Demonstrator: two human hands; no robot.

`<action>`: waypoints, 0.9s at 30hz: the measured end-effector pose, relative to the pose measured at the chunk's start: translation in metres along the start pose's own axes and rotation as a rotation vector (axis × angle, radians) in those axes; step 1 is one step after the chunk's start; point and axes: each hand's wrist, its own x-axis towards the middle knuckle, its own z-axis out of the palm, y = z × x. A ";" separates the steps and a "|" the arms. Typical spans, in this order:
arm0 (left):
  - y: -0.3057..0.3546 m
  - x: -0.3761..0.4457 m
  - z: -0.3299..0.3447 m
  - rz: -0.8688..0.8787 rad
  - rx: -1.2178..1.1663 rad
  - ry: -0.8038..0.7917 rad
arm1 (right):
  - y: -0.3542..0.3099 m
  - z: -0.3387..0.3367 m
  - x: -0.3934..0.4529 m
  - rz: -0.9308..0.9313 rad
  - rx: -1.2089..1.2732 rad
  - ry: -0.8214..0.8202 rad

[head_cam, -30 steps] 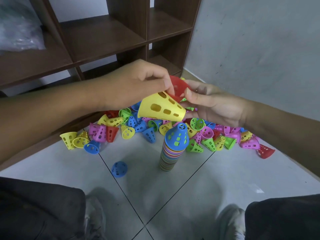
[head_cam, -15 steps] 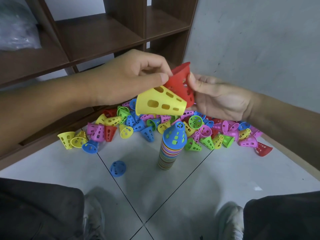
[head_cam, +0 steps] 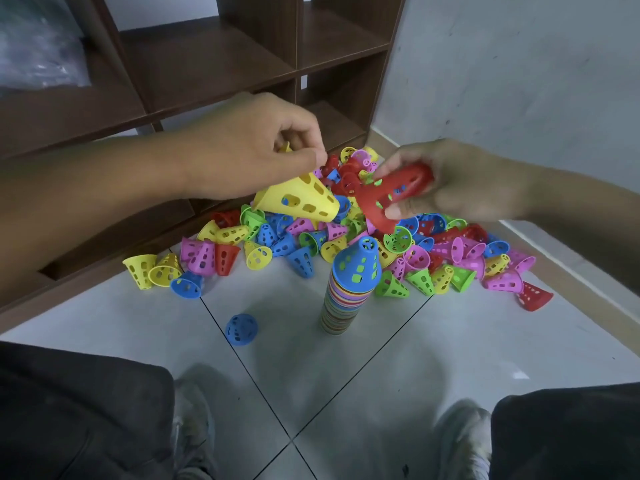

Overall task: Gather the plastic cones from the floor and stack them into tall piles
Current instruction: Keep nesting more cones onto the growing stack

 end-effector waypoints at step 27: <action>-0.008 0.005 0.008 -0.045 0.015 0.017 | -0.010 0.056 -0.001 -0.055 0.113 -0.054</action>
